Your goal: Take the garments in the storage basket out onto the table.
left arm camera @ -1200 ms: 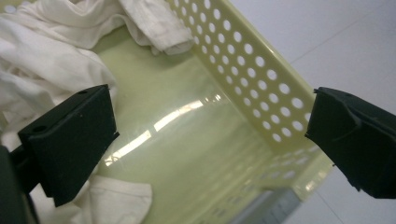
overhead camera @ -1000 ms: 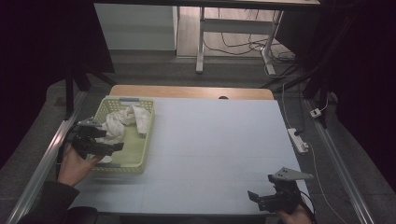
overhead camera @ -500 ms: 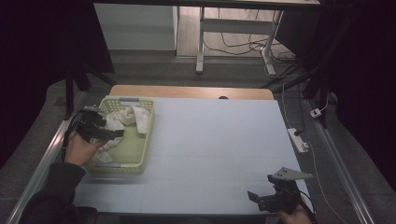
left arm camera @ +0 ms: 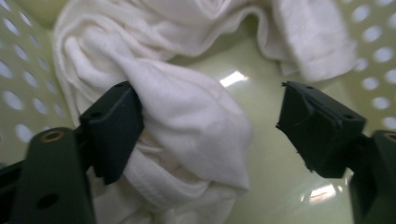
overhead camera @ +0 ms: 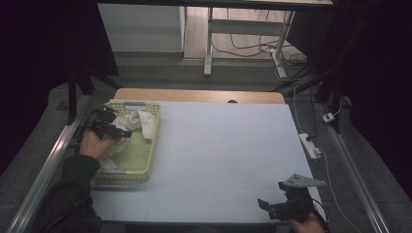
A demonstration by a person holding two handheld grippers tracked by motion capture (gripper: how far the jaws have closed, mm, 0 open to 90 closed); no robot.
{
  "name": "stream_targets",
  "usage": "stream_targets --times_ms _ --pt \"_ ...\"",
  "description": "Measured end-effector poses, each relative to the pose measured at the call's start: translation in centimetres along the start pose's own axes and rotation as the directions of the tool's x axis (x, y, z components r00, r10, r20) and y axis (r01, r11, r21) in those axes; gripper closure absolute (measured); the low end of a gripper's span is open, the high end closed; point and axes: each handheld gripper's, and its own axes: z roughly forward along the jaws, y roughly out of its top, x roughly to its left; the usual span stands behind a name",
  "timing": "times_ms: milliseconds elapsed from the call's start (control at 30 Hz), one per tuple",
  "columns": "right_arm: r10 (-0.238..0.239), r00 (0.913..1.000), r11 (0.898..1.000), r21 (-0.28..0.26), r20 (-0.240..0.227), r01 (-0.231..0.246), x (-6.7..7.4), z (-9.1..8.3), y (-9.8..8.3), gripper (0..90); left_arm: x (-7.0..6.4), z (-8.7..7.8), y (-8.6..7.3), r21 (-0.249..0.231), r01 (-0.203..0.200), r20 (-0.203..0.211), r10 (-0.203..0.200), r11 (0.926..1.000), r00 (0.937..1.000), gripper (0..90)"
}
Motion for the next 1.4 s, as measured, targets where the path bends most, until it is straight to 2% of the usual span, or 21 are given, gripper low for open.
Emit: stream_targets --times_ms 100,133,167,200,233,300,467,633,733,767,800,833,867,967,1000,1033,1067,1100,1233,1333,1400 --pt "-0.002 1.0000 1.000 -0.001 0.000 0.002 0.0 0.0 0.0 0.1 -0.3 1.0 0.1 0.083 0.002 -0.029 0.000 0.9965 0.9996 37.2" --pt "-0.001 1.0000 1.000 0.000 0.000 0.001 0.0 0.0 0.0 0.1 -0.4 1.3 0.1 0.103 -0.007 -0.019 0.009 0.9947 0.9998 42.1" --pt "-0.003 1.0000 1.000 -0.001 0.000 0.003 0.0 0.0 0.0 0.2 -0.5 1.6 0.1 0.111 -0.012 0.001 0.012 0.9937 0.9999 56.8" --pt "-0.003 1.0000 1.000 -0.001 0.000 0.003 0.0 0.0 0.0 0.2 -0.7 1.7 0.0 0.127 -0.016 0.012 0.015 0.9918 0.9998 56.8" --pt "-0.003 1.0000 1.000 -0.002 0.002 0.003 0.0 0.0 0.0 0.1 -0.8 1.7 0.0 0.126 -0.010 0.013 0.009 0.9920 0.9999 72.3" --pt "-0.002 1.0000 1.000 -0.002 0.002 0.002 0.0 -0.1 0.0 0.1 -0.9 1.3 0.0 0.120 -0.002 0.023 -0.001 0.9928 0.9997 75.7" --pt "-0.003 1.0000 1.000 0.000 0.001 0.003 0.0 0.0 0.0 0.2 -1.5 -1.0 0.8 0.016 -0.005 0.038 0.004 0.9999 0.9993 78.3" --pt "-0.003 1.0000 1.000 0.002 0.001 0.003 0.1 0.0 0.0 0.2 -2.3 -3.0 2.7 -0.101 -0.007 0.086 0.015 0.9949 0.9962 77.5" --pt "-0.002 1.0000 1.000 0.001 0.000 0.002 0.1 0.0 0.0 0.2 -2.8 -3.0 4.1 -0.136 -0.012 0.091 0.024 0.9906 0.9956 75.0" --pt "-0.004 1.0000 1.000 0.000 -0.001 0.004 0.1 0.0 0.0 0.2 -3.0 -2.6 4.5 -0.137 -0.006 0.087 0.018 0.9906 0.9960 69.3" --pt "-0.004 1.0000 1.000 0.000 -0.001 0.004 0.1 0.0 0.0 0.2 -3.1 -2.1 4.9 -0.130 0.000 0.083 0.011 0.9915 0.9965 69.3" --pt "-0.006 1.0000 1.000 -0.001 -0.001 0.006 0.1 0.0 0.0 0.2 -3.2 -1.6 5.2 -0.116 0.002 0.070 0.006 0.9932 0.9975 58.8" --pt "-0.006 1.0000 1.000 -0.001 -0.001 0.006 0.1 0.0 0.0 0.2 -3.2 -0.9 5.5 -0.105 0.008 0.059 -0.002 0.9945 0.9983 58.8" --pt "-0.008 1.0000 1.000 -0.001 -0.004 0.008 0.0 -0.1 -0.1 0.2 -3.2 0.9 6.0 -0.085 0.033 0.055 -0.028 0.9958 0.9981 37.2" --pt "-0.006 1.0000 1.000 0.000 -0.004 0.006 0.0 -0.1 -0.1 0.2 -3.2 1.5 6.1 -0.075 0.036 0.056 -0.032 0.9965 0.9979 22.2" --pt "-0.006 1.0000 1.000 0.000 -0.005 0.006 0.0 -0.1 -0.1 0.2 -3.3 2.0 6.1 -0.062 0.038 0.057 -0.035 0.9974 0.9978 16.1" --pt "-0.006 1.0000 1.000 0.000 -0.005 0.006 0.0 -0.1 -0.1 0.2 -3.4 2.5 6.2 -0.045 0.035 0.055 -0.033 0.9984 0.9979 16.1" --pt "-0.008 1.0000 1.000 0.000 -0.006 0.008 0.0 -0.1 -0.1 0.2 -3.5 3.0 6.2 -0.029 0.039 0.050 -0.037 0.9988 0.9981 8.3" --pt "-0.012 0.9999 1.000 0.001 -0.007 0.012 0.1 -0.1 -0.1 0.2 -3.8 4.7 6.2 0.029 0.050 0.008 -0.050 0.9983 0.9987 5.9" --pt "-0.013 0.9999 1.000 0.002 -0.007 0.013 0.1 -0.1 -0.1 0.2 -4.2 5.9 5.9 0.076 0.025 -0.027 -0.023 0.9968 0.9994 5.1" --pt "-0.012 0.9999 1.000 0.002 -0.006 0.012 0.1 -0.1 -0.1 0.2 -4.2 5.9 5.9 0.079 0.028 -0.040 -0.025 0.9965 0.9989 10.7"
